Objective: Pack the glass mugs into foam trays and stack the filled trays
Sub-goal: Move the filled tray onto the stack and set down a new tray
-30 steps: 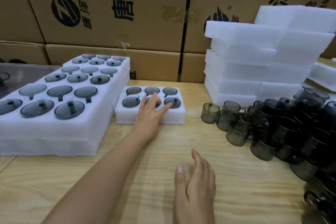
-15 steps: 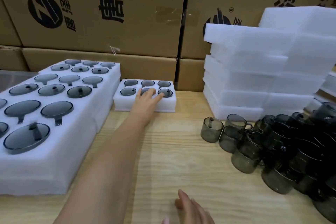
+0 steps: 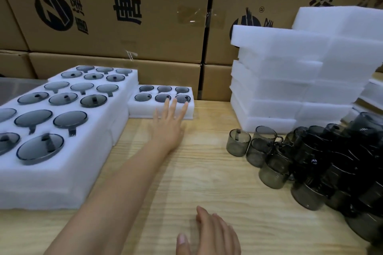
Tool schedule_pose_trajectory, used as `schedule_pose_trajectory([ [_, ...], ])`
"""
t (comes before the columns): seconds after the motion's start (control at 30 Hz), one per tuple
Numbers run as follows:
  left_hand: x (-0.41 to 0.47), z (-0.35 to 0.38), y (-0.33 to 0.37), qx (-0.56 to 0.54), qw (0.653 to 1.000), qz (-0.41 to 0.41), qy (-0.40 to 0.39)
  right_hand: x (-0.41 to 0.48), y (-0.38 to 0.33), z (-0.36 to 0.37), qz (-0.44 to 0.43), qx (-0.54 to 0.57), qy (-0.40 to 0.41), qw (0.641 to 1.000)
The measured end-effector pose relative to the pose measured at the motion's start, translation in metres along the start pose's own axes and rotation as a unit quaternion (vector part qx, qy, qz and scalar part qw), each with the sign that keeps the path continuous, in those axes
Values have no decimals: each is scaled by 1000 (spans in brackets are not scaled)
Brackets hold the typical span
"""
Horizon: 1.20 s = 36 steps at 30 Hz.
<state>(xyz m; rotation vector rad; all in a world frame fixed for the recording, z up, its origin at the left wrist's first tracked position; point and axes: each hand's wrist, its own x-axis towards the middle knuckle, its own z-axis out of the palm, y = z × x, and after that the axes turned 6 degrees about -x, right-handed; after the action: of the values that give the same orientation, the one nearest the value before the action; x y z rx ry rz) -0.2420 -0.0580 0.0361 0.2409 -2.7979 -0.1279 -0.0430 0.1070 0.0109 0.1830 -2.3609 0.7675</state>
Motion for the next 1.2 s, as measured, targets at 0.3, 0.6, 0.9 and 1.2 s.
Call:
schedule_pose_trajectory([
  [0.3,-203,-28,56,-123,984,-95,-87,-5,2,-37,-25,-15,-176,984],
  [0.6,-214,-50,59,-101,993,-36,-46,38,0,-26,55,179,-160,969],
  [0.9,-205,-42,57,-186,981,-52,-13,298,-27,-10,-88,-165,29,982],
  [1.2,-198,-25,54,-180,983,-31,31,385,21,-27,2,-286,-70,956],
])
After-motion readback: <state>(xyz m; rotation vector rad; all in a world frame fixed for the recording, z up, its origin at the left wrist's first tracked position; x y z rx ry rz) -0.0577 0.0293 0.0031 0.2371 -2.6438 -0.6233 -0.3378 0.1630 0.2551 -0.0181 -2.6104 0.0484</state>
